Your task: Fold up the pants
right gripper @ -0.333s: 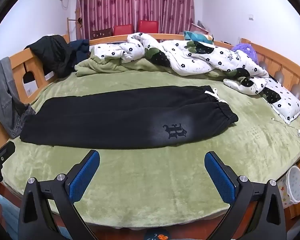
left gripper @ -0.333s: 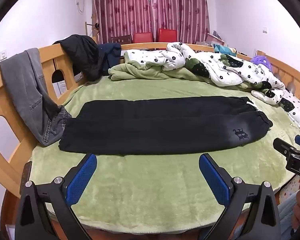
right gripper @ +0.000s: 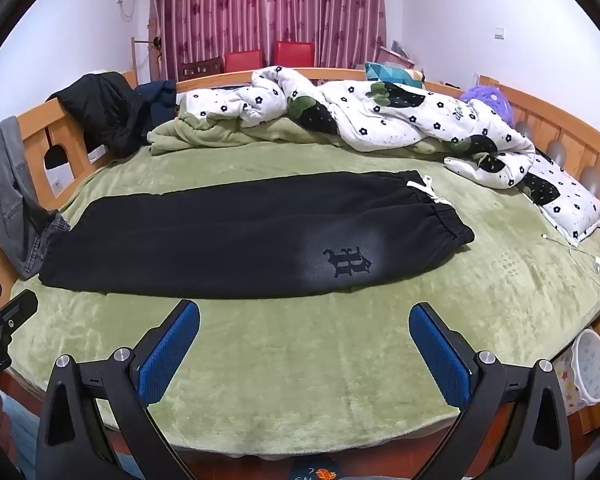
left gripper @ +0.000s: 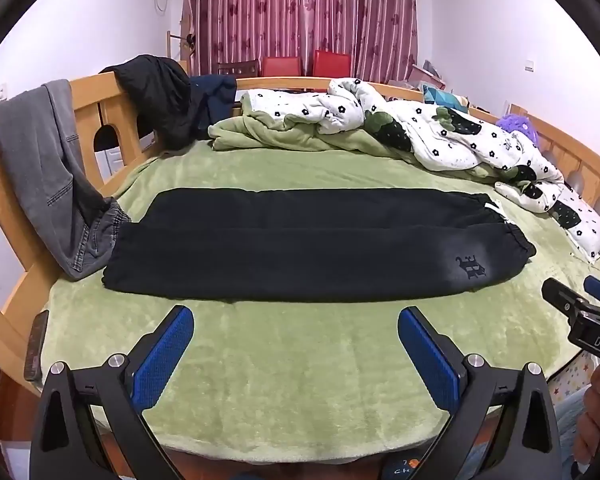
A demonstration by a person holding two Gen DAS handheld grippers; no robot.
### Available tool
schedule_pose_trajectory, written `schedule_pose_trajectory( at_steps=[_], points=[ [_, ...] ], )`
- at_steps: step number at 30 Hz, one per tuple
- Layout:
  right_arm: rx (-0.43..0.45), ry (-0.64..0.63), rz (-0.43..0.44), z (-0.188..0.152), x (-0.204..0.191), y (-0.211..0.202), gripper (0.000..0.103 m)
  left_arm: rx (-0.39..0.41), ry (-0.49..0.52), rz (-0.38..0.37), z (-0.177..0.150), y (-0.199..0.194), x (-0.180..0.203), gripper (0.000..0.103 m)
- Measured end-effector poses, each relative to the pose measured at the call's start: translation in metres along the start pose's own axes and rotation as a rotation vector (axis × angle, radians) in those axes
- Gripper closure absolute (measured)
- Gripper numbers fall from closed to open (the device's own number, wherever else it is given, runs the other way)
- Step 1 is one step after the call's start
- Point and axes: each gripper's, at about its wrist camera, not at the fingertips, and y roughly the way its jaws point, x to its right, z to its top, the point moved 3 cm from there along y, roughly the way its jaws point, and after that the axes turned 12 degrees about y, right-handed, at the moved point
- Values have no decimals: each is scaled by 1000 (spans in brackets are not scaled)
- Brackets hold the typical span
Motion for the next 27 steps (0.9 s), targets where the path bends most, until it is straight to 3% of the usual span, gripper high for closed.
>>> schedule_pose_trajectory(
  at_steps=[13, 27],
  points=[
    [18, 7, -10, -3, 9, -3, 0, -4, -12, -45, 2, 1, 5, 0],
    [20, 4, -11, -2, 9, -5, 0, -4, -14, -45, 2, 1, 6, 0]
  ],
)
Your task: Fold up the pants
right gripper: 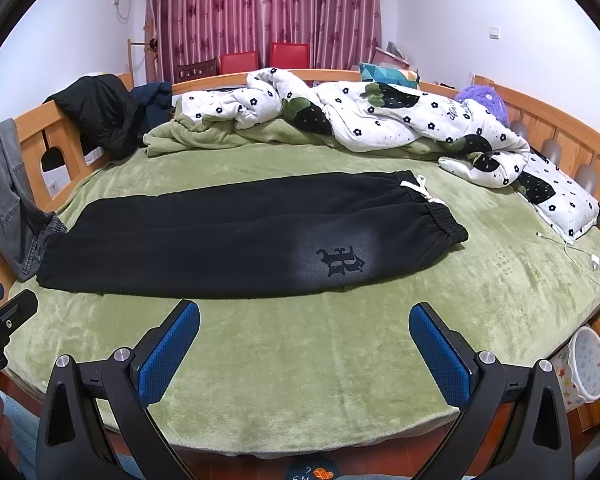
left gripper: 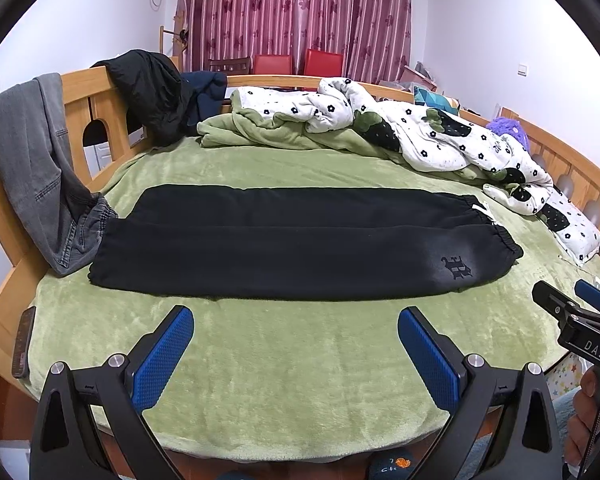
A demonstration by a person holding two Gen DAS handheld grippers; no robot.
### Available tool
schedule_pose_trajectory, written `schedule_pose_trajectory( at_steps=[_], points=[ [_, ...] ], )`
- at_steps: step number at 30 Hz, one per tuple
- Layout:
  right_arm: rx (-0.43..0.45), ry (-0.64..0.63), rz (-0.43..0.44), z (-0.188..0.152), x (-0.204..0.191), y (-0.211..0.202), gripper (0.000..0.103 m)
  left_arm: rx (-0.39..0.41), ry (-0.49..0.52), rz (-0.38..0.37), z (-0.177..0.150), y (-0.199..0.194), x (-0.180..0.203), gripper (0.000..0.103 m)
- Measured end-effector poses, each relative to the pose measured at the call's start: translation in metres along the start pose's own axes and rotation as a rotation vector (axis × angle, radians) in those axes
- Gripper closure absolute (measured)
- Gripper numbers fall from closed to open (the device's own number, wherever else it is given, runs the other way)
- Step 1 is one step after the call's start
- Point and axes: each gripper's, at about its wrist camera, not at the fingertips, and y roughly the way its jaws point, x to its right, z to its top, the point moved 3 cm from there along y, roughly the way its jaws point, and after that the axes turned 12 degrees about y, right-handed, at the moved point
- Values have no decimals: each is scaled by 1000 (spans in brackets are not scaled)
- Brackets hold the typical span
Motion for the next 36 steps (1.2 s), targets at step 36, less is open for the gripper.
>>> schedule_pose_trajectory(
  at_steps=[36],
  points=[
    [5, 3, -2, 2, 1, -2, 0, -1, -1, -4, -1, 0, -4, 0]
  ],
)
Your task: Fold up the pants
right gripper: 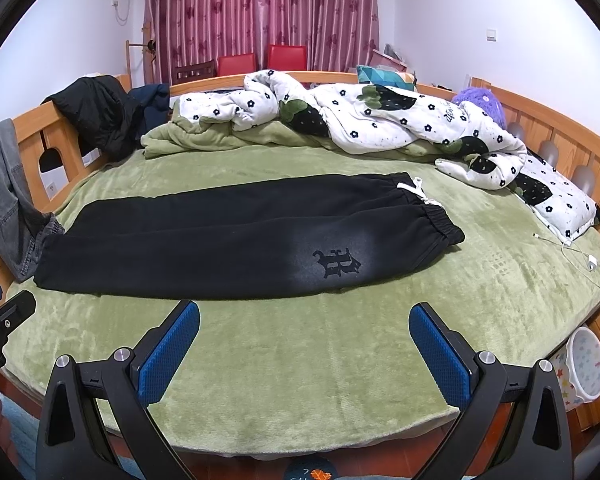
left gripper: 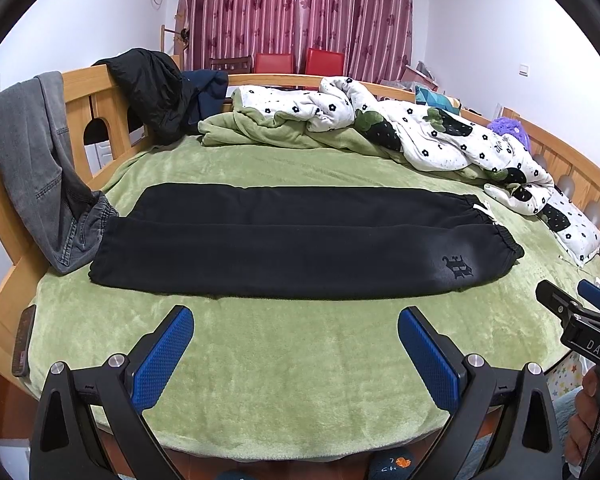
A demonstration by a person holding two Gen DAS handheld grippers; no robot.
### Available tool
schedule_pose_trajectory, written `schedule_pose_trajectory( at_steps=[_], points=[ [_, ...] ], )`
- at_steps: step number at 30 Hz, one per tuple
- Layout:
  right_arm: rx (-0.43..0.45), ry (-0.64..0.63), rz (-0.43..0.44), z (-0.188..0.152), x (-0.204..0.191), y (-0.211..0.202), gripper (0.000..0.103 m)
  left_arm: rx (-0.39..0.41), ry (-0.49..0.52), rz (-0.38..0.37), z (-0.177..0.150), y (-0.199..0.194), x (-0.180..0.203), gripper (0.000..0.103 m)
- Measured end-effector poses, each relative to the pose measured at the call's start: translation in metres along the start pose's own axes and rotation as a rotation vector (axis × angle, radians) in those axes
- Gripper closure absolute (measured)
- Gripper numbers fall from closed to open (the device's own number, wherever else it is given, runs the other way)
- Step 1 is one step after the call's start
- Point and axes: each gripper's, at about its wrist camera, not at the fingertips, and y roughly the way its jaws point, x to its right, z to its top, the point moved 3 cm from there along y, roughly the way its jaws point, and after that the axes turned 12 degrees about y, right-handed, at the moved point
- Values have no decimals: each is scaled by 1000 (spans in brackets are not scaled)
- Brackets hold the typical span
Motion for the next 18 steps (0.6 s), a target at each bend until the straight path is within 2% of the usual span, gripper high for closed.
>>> schedule_pose_trajectory(
  at_steps=[18],
  points=[
    [31, -1, -12, 4, 7, -6, 0, 8, -13, 8, 2, -2, -5, 0]
  ],
)
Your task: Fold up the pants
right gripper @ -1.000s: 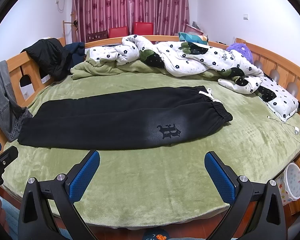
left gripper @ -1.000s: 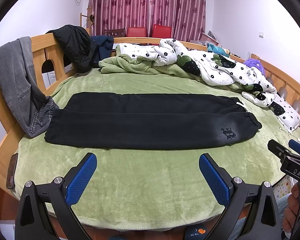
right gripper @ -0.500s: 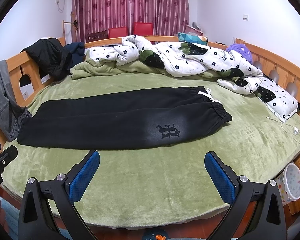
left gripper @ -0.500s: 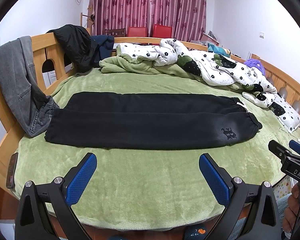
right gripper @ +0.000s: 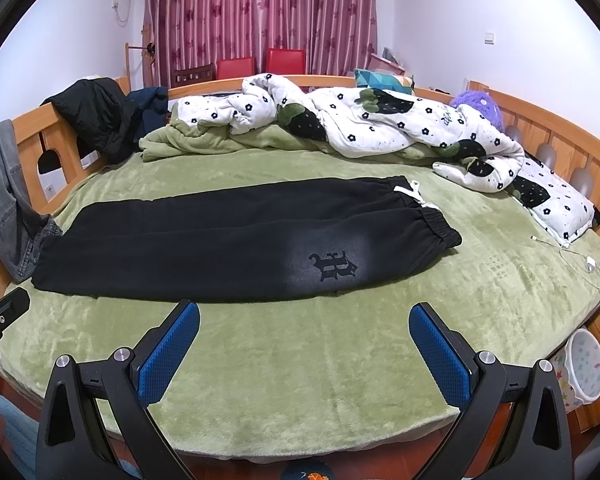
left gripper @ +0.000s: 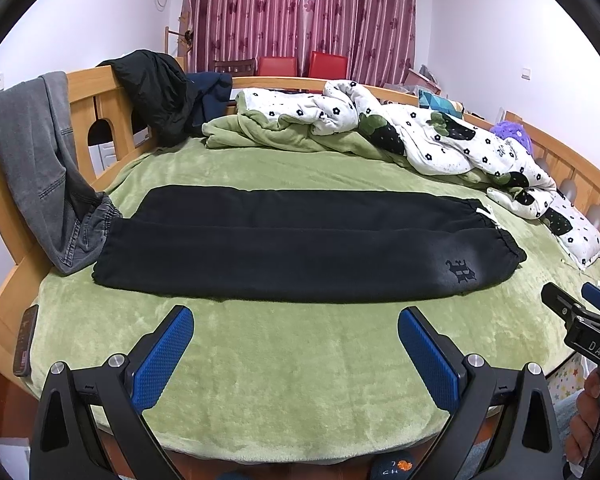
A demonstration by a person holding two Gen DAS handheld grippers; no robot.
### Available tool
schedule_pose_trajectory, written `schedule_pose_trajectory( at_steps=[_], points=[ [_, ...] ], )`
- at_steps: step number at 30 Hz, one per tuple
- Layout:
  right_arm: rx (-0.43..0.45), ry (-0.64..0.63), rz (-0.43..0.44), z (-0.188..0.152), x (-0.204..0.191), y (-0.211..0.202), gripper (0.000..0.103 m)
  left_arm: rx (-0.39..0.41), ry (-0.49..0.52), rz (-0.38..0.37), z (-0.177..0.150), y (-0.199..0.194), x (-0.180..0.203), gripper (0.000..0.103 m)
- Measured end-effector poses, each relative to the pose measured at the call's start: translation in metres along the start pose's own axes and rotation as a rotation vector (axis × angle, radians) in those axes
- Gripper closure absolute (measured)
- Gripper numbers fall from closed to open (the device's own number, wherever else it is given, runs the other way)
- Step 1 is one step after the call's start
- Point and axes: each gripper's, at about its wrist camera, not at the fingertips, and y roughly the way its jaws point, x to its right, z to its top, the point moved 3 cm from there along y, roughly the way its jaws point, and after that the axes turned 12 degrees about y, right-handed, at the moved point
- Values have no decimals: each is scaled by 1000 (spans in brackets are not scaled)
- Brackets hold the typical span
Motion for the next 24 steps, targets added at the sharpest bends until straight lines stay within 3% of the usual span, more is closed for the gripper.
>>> schedule_pose_trajectory(
  at_steps=[3, 8, 12, 18, 21, 24],
  points=[
    [33, 4, 4, 0, 3, 1, 0, 11, -3, 2, 0, 1, -2, 0],
    [46, 66, 85, -9, 15, 18, 0, 33, 2, 22, -4, 5, -5, 0],
    [8, 59, 58, -13, 19, 48, 0, 43, 20, 51, -15, 24, -13, 0],
    [-126, 100, 86, -23, 24, 97, 4, -58, -91, 20, -42, 86, -41, 2],
    [-160, 98, 53, -26, 19, 119, 4, -106, -153, -54, -52, 106, -52, 5],
    [-148, 78, 34, -27, 14, 129, 5, -92, -121, 2, -59, 114, -62, 5]
  ],
)
